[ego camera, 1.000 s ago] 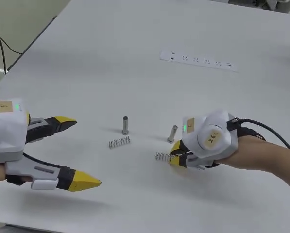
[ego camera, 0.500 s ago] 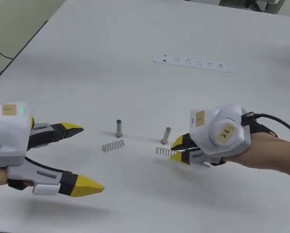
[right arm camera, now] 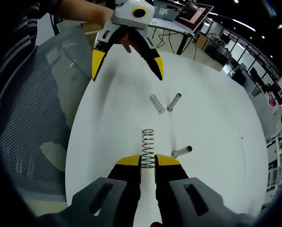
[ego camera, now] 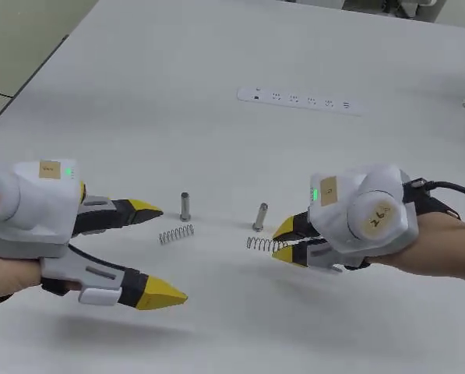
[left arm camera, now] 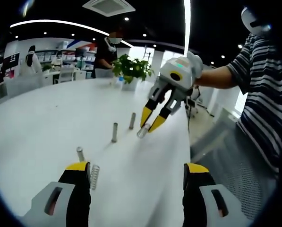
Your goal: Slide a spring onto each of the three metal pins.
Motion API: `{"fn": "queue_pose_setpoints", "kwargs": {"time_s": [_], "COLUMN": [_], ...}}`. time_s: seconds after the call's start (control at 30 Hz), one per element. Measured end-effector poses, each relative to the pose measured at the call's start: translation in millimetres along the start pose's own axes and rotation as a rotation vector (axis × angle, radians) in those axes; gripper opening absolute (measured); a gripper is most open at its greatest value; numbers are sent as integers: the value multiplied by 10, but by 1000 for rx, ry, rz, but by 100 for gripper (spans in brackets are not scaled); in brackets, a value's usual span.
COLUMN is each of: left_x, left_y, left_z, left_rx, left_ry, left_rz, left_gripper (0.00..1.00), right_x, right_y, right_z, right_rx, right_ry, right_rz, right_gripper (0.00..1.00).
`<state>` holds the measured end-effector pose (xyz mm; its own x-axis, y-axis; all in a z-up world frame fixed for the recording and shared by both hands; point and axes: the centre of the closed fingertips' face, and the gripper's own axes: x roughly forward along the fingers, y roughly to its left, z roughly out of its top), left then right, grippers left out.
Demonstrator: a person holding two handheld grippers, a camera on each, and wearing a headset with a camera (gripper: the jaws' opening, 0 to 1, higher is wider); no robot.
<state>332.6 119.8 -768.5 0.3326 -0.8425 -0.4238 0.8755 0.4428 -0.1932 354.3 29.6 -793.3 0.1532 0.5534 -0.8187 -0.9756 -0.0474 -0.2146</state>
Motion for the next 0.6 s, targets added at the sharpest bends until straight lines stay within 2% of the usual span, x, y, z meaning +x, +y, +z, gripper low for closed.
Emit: {"fn": "queue_pose_setpoints", "kwargs": {"time_s": [0.13,0.2,0.37,0.53,0.6], "left_x": [137,221,420,537,579], "left_y": [-62,-99,-152,-188,-197], "left_z": [104,155,187,202,211], "left_rx": [21,54,76,78,79], "left_ry": [-13,-21,-16,-19,-26], "left_rz": [-29,-48,-74,-99,-102], "left_gripper": [72,67,64,50,47], "right_x": [-18,-29,-42,-60,-65], "right_y": [30,54,82,81,86], "right_z": [39,44,51,65,71], "right_rx": [6,13,14,6,10], "right_ry": [-3,-2,-5,-11,-13], "right_rz": [1,5,4,-5,-4], "right_gripper": [8,8,8,8,8]}}
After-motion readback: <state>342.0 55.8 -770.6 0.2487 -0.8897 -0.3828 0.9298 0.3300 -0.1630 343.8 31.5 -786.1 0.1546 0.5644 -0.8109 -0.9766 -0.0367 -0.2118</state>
